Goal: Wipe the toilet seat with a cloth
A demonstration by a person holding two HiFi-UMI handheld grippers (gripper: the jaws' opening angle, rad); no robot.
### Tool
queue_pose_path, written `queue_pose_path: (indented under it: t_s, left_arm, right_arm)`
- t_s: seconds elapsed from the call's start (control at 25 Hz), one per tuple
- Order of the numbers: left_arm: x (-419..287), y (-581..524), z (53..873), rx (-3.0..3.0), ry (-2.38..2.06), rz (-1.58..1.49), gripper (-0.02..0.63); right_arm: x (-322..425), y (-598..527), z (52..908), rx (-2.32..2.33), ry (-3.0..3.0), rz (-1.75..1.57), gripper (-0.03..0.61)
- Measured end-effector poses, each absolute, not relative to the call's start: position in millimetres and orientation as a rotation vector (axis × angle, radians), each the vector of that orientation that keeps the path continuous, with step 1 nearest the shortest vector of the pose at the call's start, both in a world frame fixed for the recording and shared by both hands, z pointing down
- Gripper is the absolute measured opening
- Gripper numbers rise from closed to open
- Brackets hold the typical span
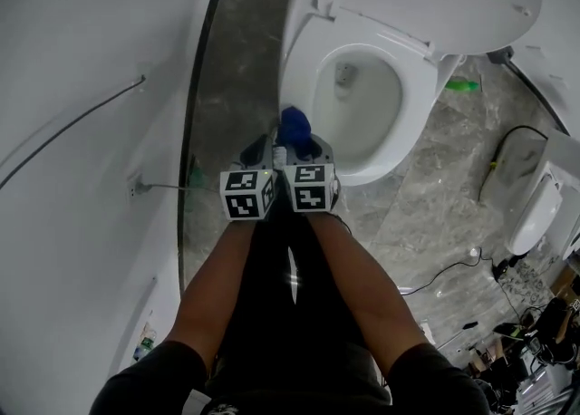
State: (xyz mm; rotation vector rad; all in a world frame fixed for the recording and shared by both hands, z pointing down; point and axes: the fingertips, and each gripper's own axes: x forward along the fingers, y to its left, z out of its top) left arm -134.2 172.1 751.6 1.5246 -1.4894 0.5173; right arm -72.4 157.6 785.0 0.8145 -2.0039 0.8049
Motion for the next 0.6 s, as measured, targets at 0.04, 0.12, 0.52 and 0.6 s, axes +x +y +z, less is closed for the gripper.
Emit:
queue_pose_path:
  t_s: [0.04,0.12,0.52,0.6]
  left_arm:
    - [-142,165,751,1.529,-1.503,0.514,0.009]
    - [-156,151,751,1.539,-1.53,0.509,0.009]
    - [-178,85,752,1.602,-1.55,0.507,0.009]
    - [-174,70,751,1.632,-1.534,0.511,0.009]
  right_arm:
    - [-77,149,785,0.822,-2.009,0.805,0.092]
    - [-83,132,786,0.836,-2.023,0.802,0.092]
    - [-88,19,785,0.933,-2.087,0.83,0.092]
    - [-86,-1,784,0.959,-2.086,0.821,0.092]
